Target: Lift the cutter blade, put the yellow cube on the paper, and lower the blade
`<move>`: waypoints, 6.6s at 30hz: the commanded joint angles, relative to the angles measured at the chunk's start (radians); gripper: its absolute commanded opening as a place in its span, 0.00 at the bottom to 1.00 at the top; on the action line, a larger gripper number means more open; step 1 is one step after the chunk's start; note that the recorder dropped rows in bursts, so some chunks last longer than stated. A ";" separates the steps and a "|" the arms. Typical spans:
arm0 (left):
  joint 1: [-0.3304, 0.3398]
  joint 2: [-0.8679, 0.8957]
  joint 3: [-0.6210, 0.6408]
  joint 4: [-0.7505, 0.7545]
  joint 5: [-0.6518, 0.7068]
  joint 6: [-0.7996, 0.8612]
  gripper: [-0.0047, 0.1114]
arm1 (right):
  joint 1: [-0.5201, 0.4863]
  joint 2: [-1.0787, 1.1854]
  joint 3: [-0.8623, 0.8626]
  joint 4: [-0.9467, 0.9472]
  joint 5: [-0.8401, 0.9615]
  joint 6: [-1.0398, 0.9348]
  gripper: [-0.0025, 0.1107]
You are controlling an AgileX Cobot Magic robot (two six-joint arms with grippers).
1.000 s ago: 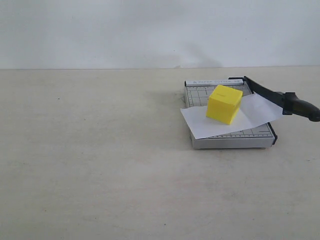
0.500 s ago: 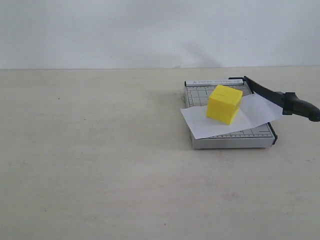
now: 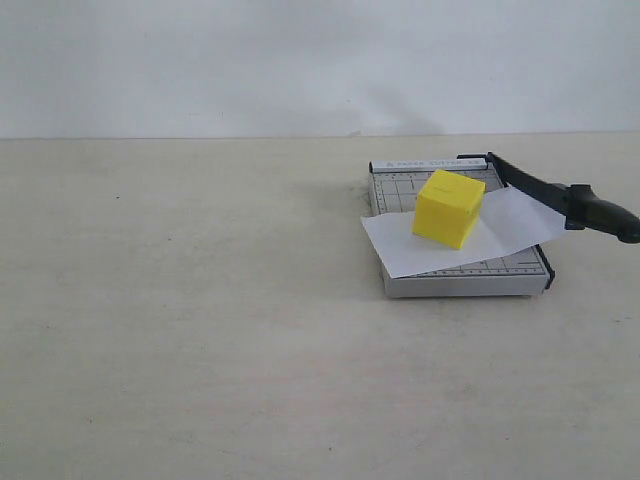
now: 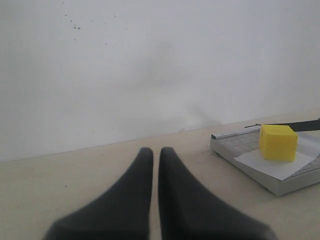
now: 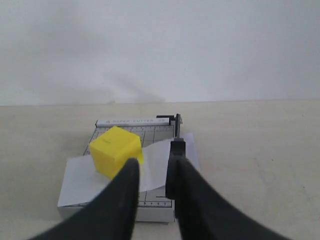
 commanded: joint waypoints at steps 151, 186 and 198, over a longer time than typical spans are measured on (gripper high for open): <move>0.117 -0.003 0.004 1.560 0.445 -1.698 0.08 | 0.001 0.154 -0.142 -0.297 0.018 0.146 0.02; 0.117 -0.003 0.004 1.560 0.443 -1.698 0.08 | -0.002 -0.376 0.103 -0.269 -0.102 0.252 0.02; 0.117 -0.003 0.004 1.560 0.443 -1.698 0.08 | -0.002 -0.450 0.292 -0.269 -0.059 0.252 0.02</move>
